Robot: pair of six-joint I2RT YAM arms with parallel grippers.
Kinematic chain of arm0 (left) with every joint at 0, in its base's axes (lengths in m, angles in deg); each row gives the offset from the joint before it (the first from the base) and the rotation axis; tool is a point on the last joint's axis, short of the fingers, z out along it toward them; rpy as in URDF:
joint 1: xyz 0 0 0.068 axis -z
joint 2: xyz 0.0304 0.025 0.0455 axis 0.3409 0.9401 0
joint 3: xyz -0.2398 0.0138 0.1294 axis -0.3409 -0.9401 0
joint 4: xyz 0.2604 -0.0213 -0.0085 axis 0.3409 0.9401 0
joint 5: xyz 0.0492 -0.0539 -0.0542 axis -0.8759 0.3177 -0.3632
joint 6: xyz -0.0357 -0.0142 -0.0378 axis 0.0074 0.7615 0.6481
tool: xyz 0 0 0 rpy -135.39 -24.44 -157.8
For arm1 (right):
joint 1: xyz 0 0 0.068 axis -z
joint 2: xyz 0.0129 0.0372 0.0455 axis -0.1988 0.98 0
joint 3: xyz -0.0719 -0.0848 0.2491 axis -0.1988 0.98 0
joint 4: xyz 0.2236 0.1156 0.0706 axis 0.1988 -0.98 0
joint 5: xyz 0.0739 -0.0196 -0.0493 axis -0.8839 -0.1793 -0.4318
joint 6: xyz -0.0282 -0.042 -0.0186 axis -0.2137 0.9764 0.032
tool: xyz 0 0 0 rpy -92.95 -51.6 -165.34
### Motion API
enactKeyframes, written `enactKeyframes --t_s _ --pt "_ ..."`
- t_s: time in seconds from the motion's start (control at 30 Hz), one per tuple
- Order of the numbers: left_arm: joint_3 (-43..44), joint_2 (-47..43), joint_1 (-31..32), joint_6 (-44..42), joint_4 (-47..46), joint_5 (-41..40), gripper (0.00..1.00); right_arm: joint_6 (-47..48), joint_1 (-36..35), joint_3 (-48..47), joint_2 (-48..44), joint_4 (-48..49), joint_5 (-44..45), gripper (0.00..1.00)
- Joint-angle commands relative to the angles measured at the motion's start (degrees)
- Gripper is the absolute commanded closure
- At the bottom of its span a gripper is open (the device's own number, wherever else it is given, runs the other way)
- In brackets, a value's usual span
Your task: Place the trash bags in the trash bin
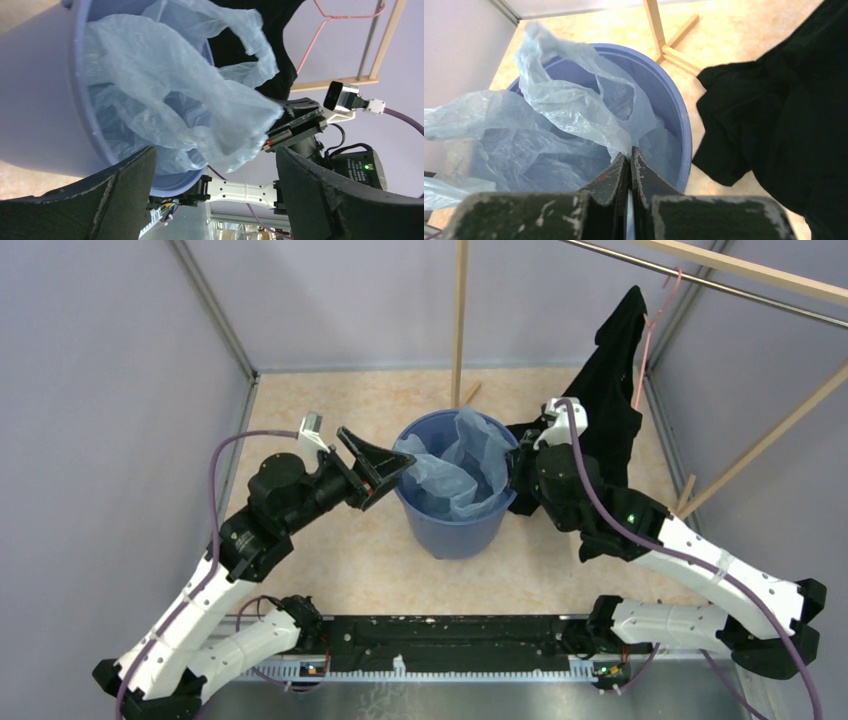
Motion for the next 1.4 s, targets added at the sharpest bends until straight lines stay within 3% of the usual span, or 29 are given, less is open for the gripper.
enactKeyframes --t_s 0.0,0.23,0.33,0.43,0.53,0.6,0.77,1.03,1.17,1.37 --pt "4.80 1.30 -0.12 -4.88 -4.15 4.18 0.02 1.65 0.34 -1.42 -0.94 6.08 -1.35 1.00" --pt "4.75 3.83 -0.12 -4.90 -6.03 7.05 0.05 0.21 0.27 -1.28 -1.82 7.97 -4.38 1.00" --pt "6.11 5.50 -0.12 -6.94 -4.50 4.94 0.25 -0.35 0.33 -1.32 -2.06 7.76 -5.04 1.00" --pt "8.48 7.02 -0.11 -11.71 -0.69 0.83 0.39 -0.93 0.29 -1.20 -3.00 6.70 -5.25 1.00" --pt "7.90 6.25 -0.11 -13.71 1.18 -1.94 0.79 -1.46 0.33 -0.51 -5.01 5.06 -5.49 1.00" --pt "6.91 4.79 -0.09 -15.03 1.39 -2.57 0.89 -2.06 0.35 -0.13 -6.57 3.14 -5.76 1.00" --pt "5.02 -1.23 -0.09 -19.83 7.48 -4.38 1.00 -4.87 0.35 2.99 -12.60 -2.45 -7.01 1.00" --pt "-6.43 -13.09 -0.12 -19.48 11.31 -0.35 1.00 -14.48 0.34 10.02 -22.52 -6.23 -15.38 1.00" --pt "-8.95 -17.96 -0.07 -18.65 15.77 -4.04 1.00 -16.53 0.29 11.36 -25.25 -10.74 -13.34 1.00" --pt "-10.05 -18.31 -0.11 -19.85 21.45 -7.56 1.00 -17.31 0.32 13.07 -26.43 -13.99 -10.04 1.00"
